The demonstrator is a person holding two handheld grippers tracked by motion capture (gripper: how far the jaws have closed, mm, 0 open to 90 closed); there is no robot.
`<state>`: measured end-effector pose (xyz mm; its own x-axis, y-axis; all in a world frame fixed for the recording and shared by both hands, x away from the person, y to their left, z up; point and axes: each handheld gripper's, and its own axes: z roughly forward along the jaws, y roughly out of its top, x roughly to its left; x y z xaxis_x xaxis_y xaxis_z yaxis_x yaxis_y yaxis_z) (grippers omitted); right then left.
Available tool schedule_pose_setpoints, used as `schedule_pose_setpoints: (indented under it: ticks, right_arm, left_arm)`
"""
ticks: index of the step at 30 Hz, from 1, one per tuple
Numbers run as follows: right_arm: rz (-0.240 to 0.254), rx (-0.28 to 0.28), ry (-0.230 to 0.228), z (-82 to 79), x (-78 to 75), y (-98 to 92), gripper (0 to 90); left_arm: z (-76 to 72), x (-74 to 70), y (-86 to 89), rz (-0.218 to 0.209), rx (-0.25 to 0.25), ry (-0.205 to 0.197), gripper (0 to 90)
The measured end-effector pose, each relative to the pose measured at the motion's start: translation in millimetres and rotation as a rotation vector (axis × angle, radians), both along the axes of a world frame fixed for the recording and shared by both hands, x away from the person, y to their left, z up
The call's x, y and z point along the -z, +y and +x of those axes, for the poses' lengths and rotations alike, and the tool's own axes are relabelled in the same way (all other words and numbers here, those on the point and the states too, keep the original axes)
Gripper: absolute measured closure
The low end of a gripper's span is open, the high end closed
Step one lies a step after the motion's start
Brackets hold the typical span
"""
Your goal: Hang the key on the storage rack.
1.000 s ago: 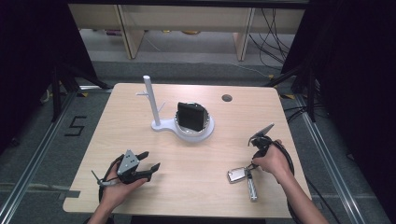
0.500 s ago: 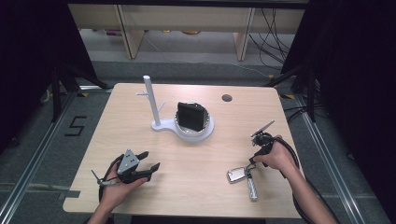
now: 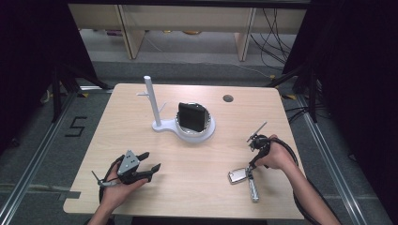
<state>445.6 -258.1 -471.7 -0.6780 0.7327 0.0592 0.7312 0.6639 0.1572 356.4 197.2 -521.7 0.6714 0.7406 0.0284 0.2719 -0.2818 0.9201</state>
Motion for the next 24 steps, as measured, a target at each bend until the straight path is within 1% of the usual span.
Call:
schedule_pose_setpoints:
  ticks: [1,2,3,4,5,8,9,10,12,14,15,16,18,20,21,22,23,24]
  right_arm:
    - [0.025,-0.054,-0.014,0.9,0.7,0.1,78.9]
    - [0.023,-0.032,0.0,-1.2,0.2,0.9,81.8]
    - [0.027,-0.033,0.012,-1.4,0.2,0.3,83.1]
    - [0.044,-0.038,0.01,-1.2,1.2,-1.1,83.2]
    - [0.054,-0.019,0.023,-1.9,1.1,-2.3,83.3]
    - [0.079,0.016,0.029,-2.4,2.1,-5.6,84.2]
    - [0.075,0.032,0.027,-3.0,2.2,-5.5,84.2]
    - [0.073,0.037,0.031,-3.6,1.8,-4.5,84.3]
    - [0.06,0.041,0.021,-4.6,1.5,-2.1,84.5]
    - [0.036,0.045,0.024,-5.8,0.5,1.0,84.6]
    - [0.026,0.039,0.015,-5.7,0.5,1.9,84.6]
    - [0.014,0.044,0.022,-5.4,0.1,3.2,84.6]
    - [0.023,0.036,0.024,-4.7,0.1,3.5,84.9]
    - [0.027,0.044,0.024,-4.6,-0.1,3.8,85.8]
    - [0.041,0.046,0.018,-4.5,0.5,3.2,86.4]
    - [0.049,0.046,0.023,-3.7,0.3,2.7,86.8]
    - [0.05,0.037,0.019,-2.5,0.1,1.9,87.8]
    - [0.049,0.046,0.017,-2.4,-0.7,2.4,90.0]
  left_arm:
    - [-0.2,0.2,-0.5,-0.007,0.0,0.0,34.1]
    - [-0.2,0.0,0.0,0.002,0.0,-0.001,34.1]
    - [-0.2,0.0,0.0,0.001,0.001,-0.002,34.1]
    - [-0.2,0.0,0.0,0.001,0.001,-0.002,34.1]
    - [-0.2,0.0,0.0,0.0,0.001,-0.002,34.1]
    - [-0.2,0.0,0.0,0.001,0.002,-0.002,34.1]
    - [-0.4,-0.2,0.1,0.003,0.002,-0.001,34.1]
    - [-0.1,0.2,0.0,-0.001,0.004,-0.004,34.1]
    - [0.4,0.8,-0.2,-0.014,0.008,-0.009,34.1]
    - [0.4,0.7,-0.1,-0.012,0.009,-0.006,34.1]
    - [0.4,0.7,-0.2,-0.011,0.008,-0.007,34.1]
    - [0.2,0.4,0.0,-0.007,0.008,-0.004,34.1]
    - [0.0,0.3,0.1,-0.007,0.007,-0.004,34.1]
    - [0.1,0.6,0.4,-0.014,0.008,-0.007,34.1]
    - [0.3,0.6,0.6,-0.016,0.007,-0.007,34.1]
    - [0.1,0.6,0.7,-0.017,0.005,-0.006,34.1]
    - [-0.1,0.3,0.8,-0.014,0.003,-0.006,34.0]
    - [-0.2,0.4,0.8,-0.014,0.005,-0.007,34.0]
